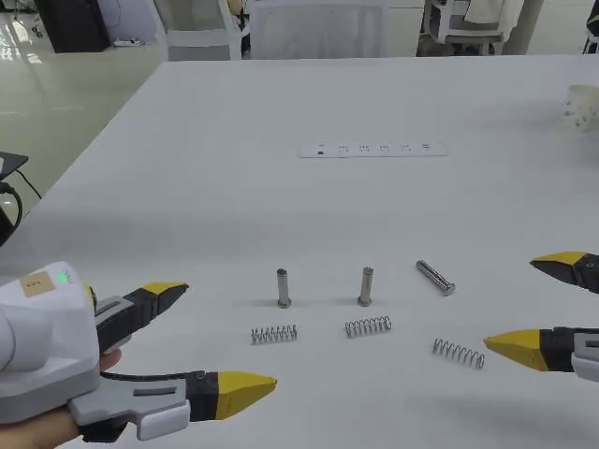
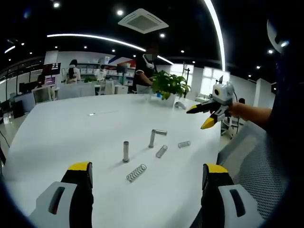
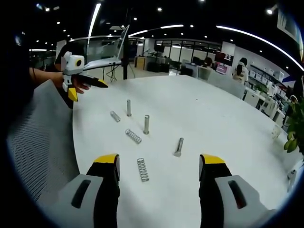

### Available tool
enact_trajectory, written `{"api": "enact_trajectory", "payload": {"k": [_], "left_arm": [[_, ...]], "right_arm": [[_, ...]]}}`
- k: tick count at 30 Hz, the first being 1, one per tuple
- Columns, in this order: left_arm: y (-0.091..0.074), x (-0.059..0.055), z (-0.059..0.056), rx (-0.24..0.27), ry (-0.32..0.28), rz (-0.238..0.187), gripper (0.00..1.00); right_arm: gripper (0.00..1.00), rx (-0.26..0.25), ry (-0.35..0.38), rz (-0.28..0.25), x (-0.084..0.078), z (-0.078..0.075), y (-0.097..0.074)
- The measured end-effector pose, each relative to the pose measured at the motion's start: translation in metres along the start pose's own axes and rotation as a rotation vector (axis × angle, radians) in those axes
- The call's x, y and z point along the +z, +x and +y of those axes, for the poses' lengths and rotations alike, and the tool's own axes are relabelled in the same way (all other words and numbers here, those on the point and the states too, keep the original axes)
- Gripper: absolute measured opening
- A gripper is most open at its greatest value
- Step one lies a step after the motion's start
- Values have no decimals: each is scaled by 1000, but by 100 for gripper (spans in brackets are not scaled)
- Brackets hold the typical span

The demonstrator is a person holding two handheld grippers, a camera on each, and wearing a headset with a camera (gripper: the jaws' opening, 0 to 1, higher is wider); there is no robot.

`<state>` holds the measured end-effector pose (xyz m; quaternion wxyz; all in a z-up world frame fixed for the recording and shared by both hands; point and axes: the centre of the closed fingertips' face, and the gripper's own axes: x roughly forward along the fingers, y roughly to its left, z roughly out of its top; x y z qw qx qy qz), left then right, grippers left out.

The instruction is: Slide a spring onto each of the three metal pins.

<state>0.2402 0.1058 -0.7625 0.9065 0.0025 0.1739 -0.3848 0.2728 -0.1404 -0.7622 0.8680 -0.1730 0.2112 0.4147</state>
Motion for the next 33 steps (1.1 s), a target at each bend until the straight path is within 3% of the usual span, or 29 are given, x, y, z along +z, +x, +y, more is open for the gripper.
{"api": "enact_trajectory", "payload": {"k": [20, 33], "left_arm": [[-3, 4, 3, 8, 1, -8, 93], [-6, 4, 3, 20, -1, -12, 92]], "right_arm": [[67, 4, -7, 11, 2, -7, 5], [67, 13, -41, 19, 11, -14, 16]]}}
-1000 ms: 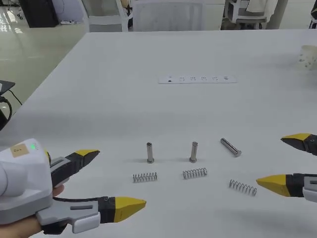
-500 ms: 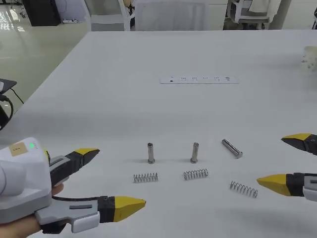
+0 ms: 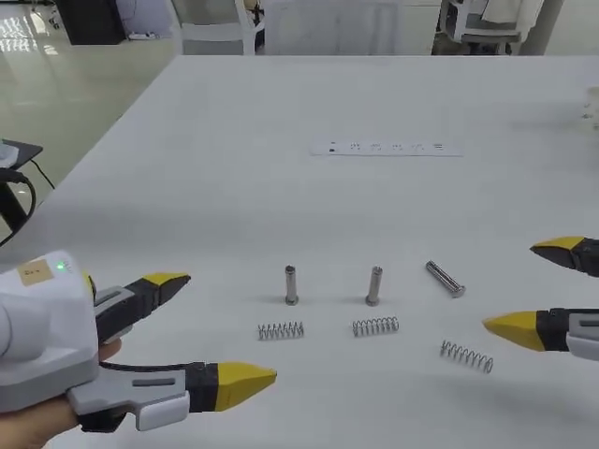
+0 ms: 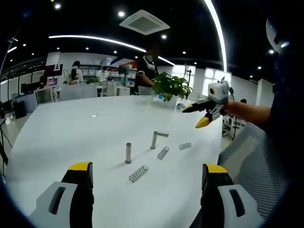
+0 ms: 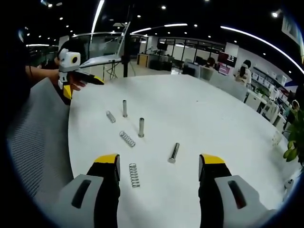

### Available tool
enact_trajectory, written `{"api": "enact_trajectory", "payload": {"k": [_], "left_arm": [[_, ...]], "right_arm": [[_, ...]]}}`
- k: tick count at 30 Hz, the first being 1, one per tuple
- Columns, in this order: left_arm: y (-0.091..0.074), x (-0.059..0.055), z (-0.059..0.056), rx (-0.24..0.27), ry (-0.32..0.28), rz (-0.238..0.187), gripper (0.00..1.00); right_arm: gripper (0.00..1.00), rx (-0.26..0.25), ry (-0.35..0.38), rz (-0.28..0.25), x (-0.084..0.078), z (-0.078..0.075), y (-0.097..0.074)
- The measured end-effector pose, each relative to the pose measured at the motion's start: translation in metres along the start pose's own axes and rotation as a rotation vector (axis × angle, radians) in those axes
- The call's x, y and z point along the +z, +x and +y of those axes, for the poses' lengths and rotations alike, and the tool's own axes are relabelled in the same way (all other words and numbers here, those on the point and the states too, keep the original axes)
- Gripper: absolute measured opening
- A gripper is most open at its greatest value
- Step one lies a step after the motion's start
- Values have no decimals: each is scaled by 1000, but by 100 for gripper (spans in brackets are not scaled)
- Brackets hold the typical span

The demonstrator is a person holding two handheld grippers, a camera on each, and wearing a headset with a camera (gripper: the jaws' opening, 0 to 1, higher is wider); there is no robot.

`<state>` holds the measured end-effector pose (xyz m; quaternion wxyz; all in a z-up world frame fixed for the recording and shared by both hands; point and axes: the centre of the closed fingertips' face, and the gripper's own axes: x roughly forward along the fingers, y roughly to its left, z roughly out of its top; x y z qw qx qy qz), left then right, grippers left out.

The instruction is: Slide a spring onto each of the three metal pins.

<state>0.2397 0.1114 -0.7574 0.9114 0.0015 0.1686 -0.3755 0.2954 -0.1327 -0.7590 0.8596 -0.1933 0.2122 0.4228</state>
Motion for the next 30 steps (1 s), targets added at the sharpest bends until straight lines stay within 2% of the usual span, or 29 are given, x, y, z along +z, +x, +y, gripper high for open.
{"api": "enact_trajectory", "payload": {"k": [10, 22, 30], "left_arm": [[0, 0, 0, 3, 2, 2, 92], [-2, 1, 0, 6, 1, 2, 91], [-3, 1, 1, 10, -2, 2, 90]], "right_arm": [[67, 9, -11, 5, 6, -8, 9], [66, 33, -34, 20, 15, -17, 31], [64, 48, -24, 44, 11, -23, 47]]}}
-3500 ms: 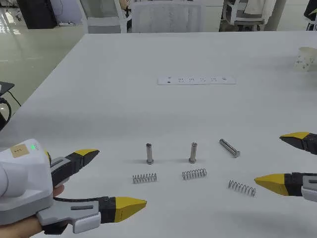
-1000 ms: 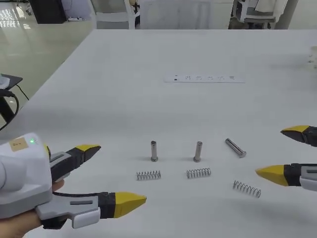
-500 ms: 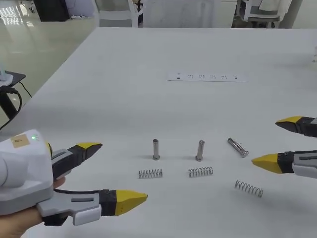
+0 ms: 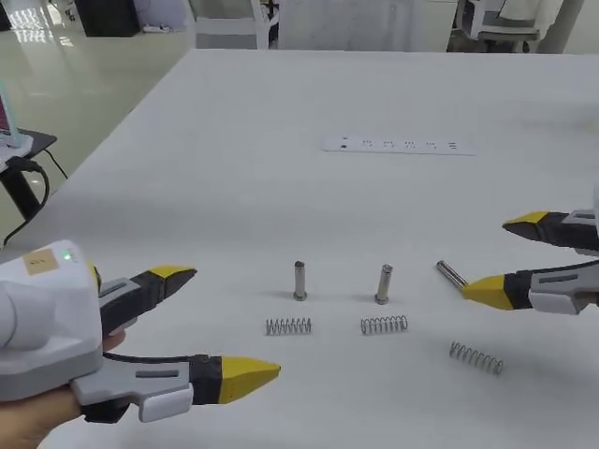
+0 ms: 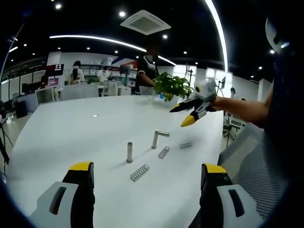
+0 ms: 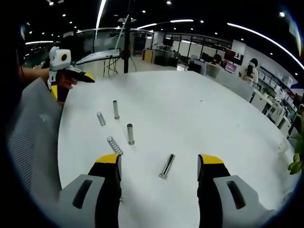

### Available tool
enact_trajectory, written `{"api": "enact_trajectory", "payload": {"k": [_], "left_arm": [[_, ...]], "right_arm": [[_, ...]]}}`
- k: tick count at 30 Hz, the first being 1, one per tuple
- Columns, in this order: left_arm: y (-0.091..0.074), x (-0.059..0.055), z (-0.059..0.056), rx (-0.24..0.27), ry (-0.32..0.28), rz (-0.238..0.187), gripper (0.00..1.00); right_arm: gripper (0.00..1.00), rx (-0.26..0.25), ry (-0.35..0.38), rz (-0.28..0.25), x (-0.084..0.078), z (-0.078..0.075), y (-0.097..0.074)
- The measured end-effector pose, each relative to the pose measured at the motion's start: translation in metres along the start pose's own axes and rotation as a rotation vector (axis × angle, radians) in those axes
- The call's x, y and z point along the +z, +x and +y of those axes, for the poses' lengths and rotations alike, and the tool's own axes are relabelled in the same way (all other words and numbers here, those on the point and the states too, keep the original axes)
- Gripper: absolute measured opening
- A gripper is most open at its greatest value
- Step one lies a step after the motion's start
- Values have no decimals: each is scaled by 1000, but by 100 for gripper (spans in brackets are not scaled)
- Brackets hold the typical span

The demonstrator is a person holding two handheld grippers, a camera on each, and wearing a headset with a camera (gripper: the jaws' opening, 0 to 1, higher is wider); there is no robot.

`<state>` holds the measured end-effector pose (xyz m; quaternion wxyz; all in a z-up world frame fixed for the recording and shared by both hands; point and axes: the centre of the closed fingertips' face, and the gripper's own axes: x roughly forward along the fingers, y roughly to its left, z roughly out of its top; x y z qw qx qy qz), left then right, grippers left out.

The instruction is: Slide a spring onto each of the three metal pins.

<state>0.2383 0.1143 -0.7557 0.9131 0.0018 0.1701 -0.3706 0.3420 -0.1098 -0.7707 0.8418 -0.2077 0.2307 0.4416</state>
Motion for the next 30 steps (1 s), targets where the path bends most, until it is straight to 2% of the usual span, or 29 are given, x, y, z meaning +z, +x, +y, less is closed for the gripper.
{"api": "enact_trajectory", "payload": {"k": [4, 30], "left_arm": [[0, -1, -1, -4, -1, 4, 90], [0, -5, 0, -1, -9, 14, 89]], "right_arm": [[64, 3, 5, 11, 0, -2, 7], [58, -32, -15, 183, -28, -20, 46]]}}
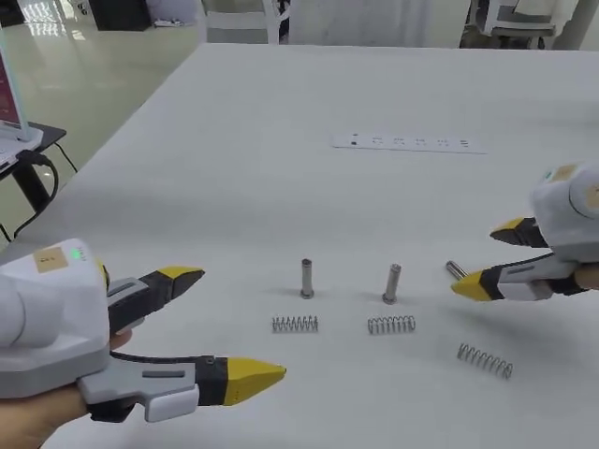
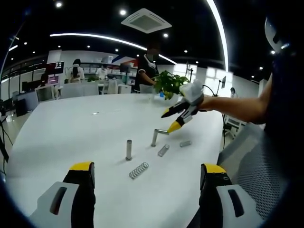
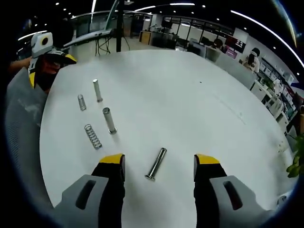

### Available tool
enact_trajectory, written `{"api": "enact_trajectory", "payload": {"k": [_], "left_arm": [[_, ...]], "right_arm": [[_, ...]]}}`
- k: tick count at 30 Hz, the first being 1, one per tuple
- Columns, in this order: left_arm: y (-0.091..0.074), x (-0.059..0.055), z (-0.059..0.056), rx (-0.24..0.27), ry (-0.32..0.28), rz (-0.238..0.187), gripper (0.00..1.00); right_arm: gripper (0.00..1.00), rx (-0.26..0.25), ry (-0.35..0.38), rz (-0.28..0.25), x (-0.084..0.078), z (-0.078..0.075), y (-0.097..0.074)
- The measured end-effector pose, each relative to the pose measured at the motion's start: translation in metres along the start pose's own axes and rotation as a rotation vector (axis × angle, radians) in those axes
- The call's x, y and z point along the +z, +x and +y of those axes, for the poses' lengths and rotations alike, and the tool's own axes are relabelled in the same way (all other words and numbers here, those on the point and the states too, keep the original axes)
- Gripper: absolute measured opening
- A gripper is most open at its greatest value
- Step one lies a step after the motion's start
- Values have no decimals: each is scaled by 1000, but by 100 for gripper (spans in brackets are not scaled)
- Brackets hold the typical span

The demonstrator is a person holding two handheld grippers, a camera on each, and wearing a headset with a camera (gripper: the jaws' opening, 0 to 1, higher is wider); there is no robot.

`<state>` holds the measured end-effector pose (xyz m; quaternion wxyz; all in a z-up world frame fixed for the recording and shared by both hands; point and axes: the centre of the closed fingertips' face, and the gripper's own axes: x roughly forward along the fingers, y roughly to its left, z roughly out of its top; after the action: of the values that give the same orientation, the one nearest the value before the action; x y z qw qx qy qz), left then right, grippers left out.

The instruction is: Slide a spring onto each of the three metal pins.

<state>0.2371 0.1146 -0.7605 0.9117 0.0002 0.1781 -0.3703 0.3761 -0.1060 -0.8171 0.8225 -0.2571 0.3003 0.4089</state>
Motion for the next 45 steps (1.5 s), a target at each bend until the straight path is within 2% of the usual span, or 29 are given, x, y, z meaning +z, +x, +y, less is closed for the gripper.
{"api": "enact_trajectory", "payload": {"k": [6, 19, 25, 45], "left_arm": [[0, -1, 0, 1, -1, 3, 89], [0, -2, 0, 0, -5, 5, 88], [0, -2, 0, -4, -6, 7, 87], [2, -4, -2, -19, -8, 12, 86]], "right_arm": [[55, -16, 9, 33, -2, -5, 6], [47, -17, 29, 49, 2, -8, 15], [41, -24, 37, 67, 0, -9, 17], [29, -21, 54, 106, -2, -8, 27]]}}
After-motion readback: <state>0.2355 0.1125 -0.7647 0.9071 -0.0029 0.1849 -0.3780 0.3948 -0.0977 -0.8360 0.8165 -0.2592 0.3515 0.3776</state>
